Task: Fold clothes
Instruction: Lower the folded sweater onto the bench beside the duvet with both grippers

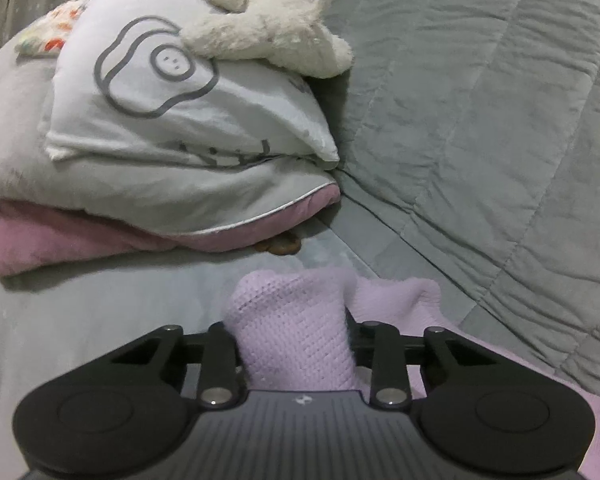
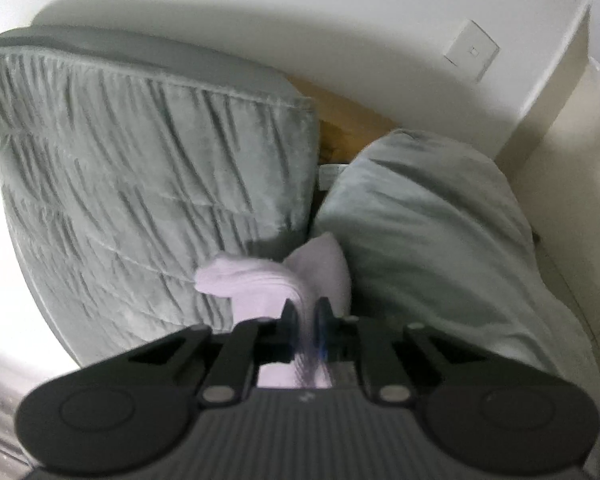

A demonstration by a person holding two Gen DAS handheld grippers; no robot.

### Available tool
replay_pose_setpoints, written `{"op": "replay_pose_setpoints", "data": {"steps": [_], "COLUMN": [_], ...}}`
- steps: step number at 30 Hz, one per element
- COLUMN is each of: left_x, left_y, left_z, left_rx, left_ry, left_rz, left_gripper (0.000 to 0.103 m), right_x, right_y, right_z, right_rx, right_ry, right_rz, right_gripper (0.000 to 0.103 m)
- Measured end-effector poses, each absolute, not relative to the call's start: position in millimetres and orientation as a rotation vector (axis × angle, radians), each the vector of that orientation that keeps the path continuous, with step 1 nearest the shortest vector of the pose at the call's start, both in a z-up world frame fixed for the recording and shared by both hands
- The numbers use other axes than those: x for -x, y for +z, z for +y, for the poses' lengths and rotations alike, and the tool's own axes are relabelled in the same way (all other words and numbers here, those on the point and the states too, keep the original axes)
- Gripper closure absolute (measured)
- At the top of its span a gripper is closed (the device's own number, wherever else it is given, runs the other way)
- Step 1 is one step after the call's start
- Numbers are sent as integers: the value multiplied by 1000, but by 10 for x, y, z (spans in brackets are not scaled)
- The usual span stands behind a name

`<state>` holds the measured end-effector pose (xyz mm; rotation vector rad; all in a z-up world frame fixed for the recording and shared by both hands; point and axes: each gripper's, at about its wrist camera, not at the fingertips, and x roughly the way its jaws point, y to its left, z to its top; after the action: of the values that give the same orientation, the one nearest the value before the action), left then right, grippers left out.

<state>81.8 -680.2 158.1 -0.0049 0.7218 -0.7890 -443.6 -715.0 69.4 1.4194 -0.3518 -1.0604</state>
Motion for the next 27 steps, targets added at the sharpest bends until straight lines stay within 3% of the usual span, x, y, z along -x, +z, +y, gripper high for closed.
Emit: {"op": "replay_pose_setpoints", "data": {"steps": [4,6,8,16,21,22,25,27], "left_x": [-810,-802,-796,-773,-859,-882,-923,-891], "left_y": [1627,1618,1609,1717,1857,1864,1766,1628], "left_z": [-6832,-6822,-6813,-6734,-6646,-6637,-6658,-6713], "left_rx": [-18,-20,-19,2,16,13,-55,-148], "left_ry": [-796,-794,-792,-792,-765,-752,-759,-765], "left_rz": [708,699,695,682,668,667,683,698], "left_gripper": [78,78,78,79,80,80,80,75], "right_x": [4417,4400,4404,4433,4651,4639,4471,4284], "right_y": [693,643,581,656,735,742,816,917], "right_z": [-7160,-7184,-7210,-7238,-7251,-7274,-7327,-7362], "right_rx": [-1402,-1422,-1457,-1395,-1276,-1260,-1179,-1099], "right_ry": [-1104,-1142,-1160,-1214,-1387,-1373,-1271,-1187], "right_rz": [-303,-267,-256,-279,-294,-275,-202,-144], "right_gripper": [93,84,65,61,52,49,27,21]}}
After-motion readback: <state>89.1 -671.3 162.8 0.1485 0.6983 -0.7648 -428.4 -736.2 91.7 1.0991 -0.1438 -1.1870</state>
